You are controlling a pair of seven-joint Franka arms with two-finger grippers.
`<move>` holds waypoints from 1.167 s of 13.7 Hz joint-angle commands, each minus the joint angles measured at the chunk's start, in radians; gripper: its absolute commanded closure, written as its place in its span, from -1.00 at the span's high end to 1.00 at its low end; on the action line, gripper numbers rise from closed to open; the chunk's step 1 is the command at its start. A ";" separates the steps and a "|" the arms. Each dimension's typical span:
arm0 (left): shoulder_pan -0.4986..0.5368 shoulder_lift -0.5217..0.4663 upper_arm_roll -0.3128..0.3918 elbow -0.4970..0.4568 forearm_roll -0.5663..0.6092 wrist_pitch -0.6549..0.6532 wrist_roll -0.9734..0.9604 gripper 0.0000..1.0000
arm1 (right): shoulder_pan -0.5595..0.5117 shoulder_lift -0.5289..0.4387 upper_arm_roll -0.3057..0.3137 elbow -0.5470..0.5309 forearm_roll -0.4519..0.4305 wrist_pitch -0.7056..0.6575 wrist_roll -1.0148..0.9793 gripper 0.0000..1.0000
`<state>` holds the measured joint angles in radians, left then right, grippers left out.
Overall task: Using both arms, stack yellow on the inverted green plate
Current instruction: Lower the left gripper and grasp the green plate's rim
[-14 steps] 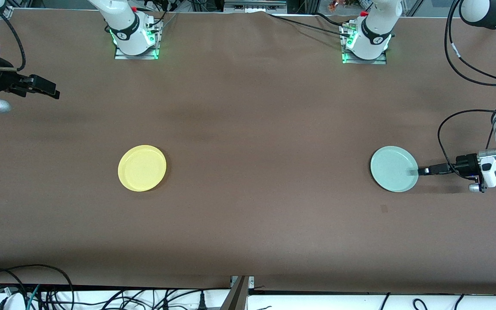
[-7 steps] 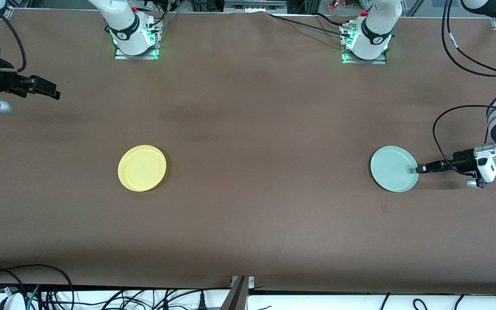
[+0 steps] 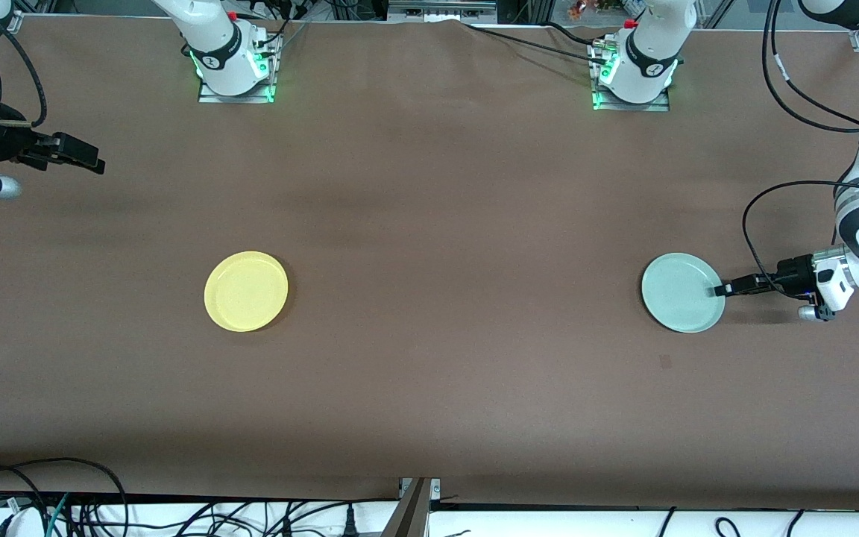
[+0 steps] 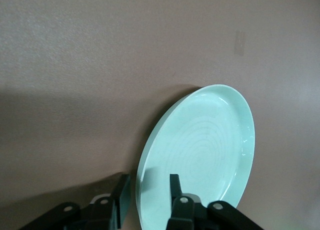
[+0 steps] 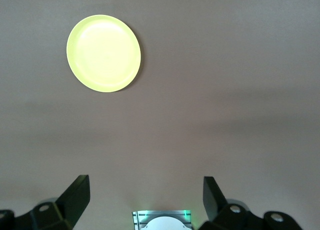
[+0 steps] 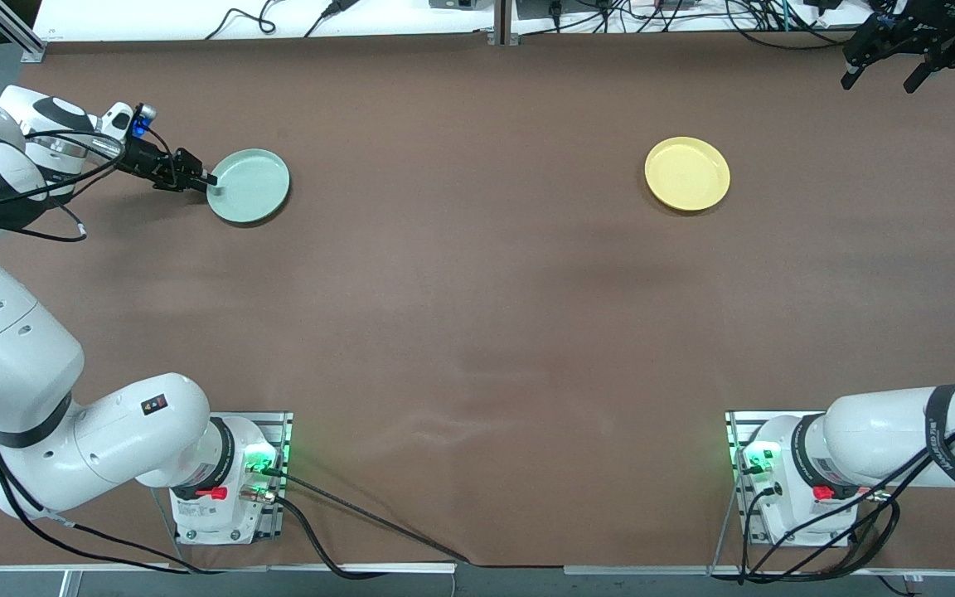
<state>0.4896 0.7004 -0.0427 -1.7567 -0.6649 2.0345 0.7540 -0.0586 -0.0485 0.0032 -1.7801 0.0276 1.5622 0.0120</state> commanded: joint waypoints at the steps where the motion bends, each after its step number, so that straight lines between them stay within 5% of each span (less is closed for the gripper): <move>1: -0.009 -0.036 -0.002 -0.037 0.027 0.016 0.019 -1.00 | 0.005 -0.008 -0.002 -0.015 -0.011 0.016 0.003 1.00; 9: -0.051 -0.088 -0.005 -0.008 0.044 0.012 0.012 -1.00 | 0.005 -0.008 -0.002 -0.013 -0.011 0.019 0.002 1.00; 13: -0.190 -0.176 -0.002 0.065 0.264 0.016 -0.076 -1.00 | 0.005 -0.008 -0.002 -0.012 -0.011 0.019 0.002 1.00; 16: -0.343 -0.238 -0.008 0.132 0.569 0.036 -0.281 -1.00 | 0.005 -0.008 -0.002 -0.013 -0.011 0.019 0.002 1.00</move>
<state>0.2375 0.5065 -0.0605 -1.6498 -0.2536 2.0593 0.5806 -0.0586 -0.0471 0.0031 -1.7813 0.0276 1.5710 0.0120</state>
